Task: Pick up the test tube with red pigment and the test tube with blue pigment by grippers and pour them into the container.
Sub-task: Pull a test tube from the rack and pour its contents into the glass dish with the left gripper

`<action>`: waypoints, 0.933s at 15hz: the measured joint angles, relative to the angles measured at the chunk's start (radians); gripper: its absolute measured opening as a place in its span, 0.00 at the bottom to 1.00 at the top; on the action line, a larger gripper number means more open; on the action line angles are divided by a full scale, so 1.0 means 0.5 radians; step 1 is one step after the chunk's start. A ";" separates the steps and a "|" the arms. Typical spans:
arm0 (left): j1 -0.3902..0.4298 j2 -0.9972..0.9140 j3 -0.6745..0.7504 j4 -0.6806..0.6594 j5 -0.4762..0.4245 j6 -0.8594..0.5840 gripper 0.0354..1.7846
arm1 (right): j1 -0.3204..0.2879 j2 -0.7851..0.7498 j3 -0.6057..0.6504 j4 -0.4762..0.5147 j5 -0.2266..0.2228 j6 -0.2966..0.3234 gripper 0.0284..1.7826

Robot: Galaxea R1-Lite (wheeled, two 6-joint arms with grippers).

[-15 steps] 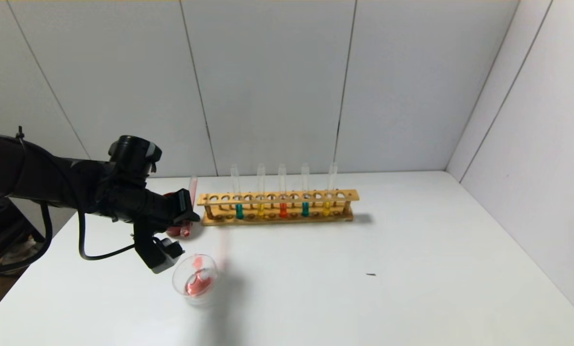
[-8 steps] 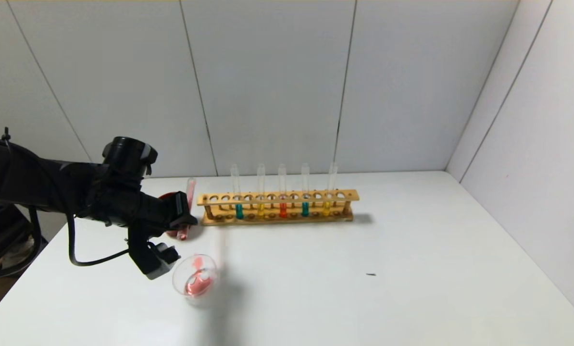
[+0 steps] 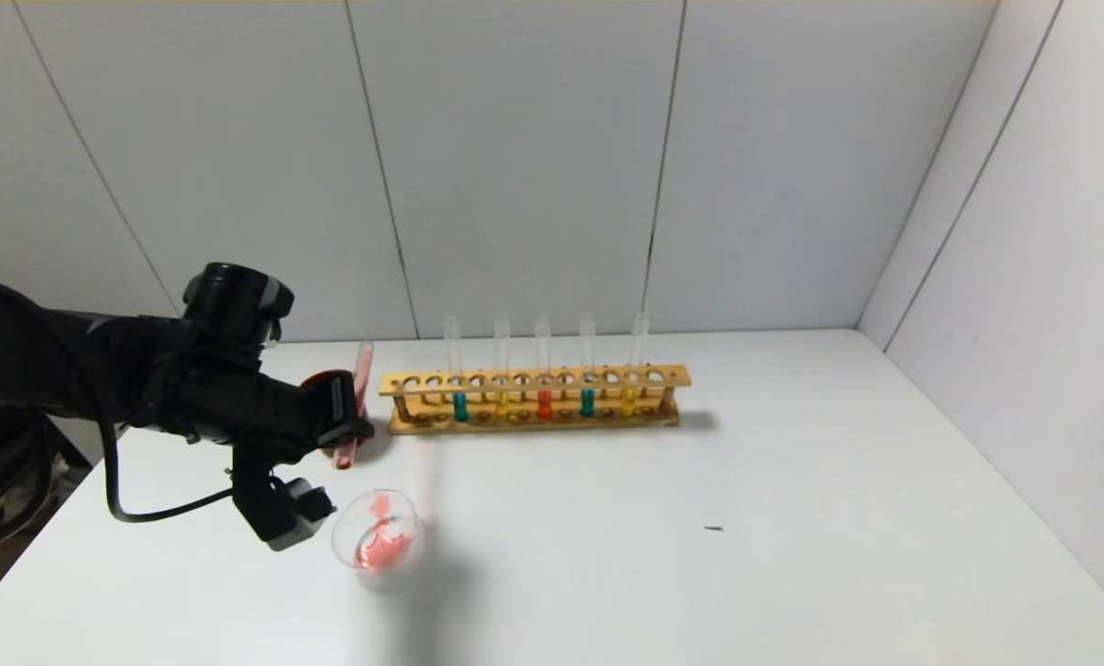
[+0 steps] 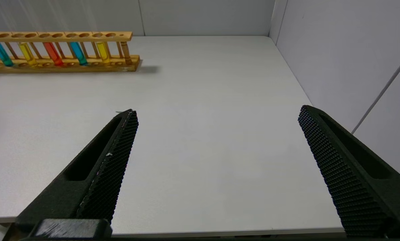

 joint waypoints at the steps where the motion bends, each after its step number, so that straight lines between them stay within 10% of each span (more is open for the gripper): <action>1: -0.016 -0.003 0.004 -0.003 0.001 0.002 0.16 | 0.000 0.000 0.000 0.000 -0.001 0.000 0.98; 14: -0.051 -0.014 0.011 -0.012 0.071 0.045 0.16 | 0.000 0.000 0.000 0.000 -0.001 -0.001 0.98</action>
